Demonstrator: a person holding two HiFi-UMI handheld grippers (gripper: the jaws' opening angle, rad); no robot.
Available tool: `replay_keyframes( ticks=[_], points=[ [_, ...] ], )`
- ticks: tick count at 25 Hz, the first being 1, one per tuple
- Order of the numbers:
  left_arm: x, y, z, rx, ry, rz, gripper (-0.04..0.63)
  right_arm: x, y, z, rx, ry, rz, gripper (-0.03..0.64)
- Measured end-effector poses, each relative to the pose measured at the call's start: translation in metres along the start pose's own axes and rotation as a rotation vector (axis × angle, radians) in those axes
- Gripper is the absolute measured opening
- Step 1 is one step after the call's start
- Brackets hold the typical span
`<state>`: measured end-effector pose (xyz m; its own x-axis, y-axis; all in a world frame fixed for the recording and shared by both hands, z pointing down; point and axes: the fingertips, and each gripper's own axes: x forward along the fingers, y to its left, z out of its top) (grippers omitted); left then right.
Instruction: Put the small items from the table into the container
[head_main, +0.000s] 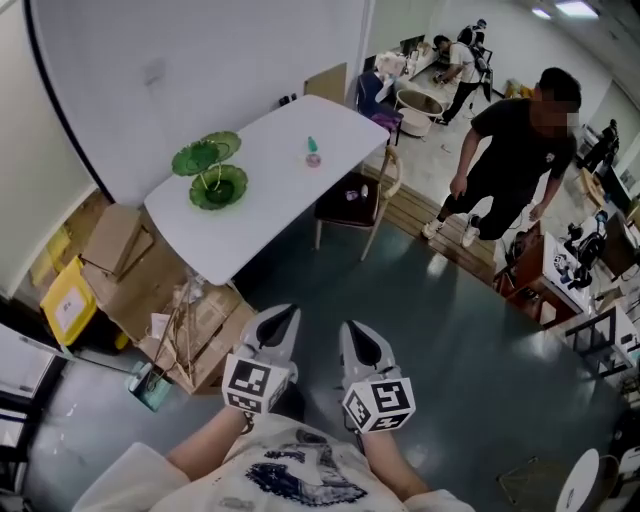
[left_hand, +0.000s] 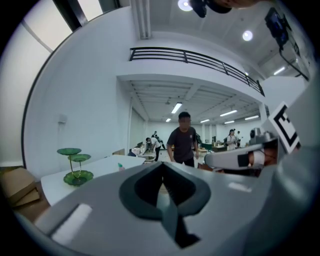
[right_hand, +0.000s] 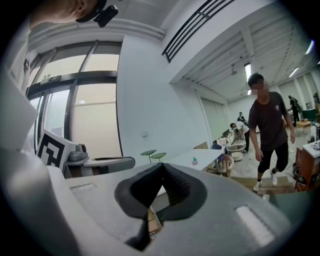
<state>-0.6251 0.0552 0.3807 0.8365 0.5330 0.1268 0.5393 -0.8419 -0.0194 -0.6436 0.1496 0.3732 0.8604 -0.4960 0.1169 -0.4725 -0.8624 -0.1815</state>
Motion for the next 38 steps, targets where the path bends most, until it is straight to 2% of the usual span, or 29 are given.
replay_keyframes(
  ticks=[7, 13, 25, 29, 38],
  points=[
    [0.077, 0.077, 0.015, 0.011, 0.001, -0.021, -0.011, 0.107, -0.026, 0.022, 0.006, 0.007, 0.000, -0.003],
    [0.125, 0.127, 0.024, 0.018, -0.010, -0.030, -0.011, 0.173, -0.046, 0.038, 0.005, 0.000, -0.016, -0.003],
    [0.222, 0.199, 0.029, -0.002, -0.006, 0.024, -0.011, 0.281, -0.109, 0.053, 0.023, 0.019, 0.014, -0.003],
    [0.266, 0.224, 0.026, -0.002, 0.012, 0.073, -0.011, 0.331, -0.140, 0.059, 0.020, 0.028, 0.065, -0.003],
    [0.393, 0.285, 0.034, -0.045, 0.055, 0.242, -0.011, 0.460, -0.229, 0.084, 0.019, 0.103, 0.234, -0.003]
  ],
)
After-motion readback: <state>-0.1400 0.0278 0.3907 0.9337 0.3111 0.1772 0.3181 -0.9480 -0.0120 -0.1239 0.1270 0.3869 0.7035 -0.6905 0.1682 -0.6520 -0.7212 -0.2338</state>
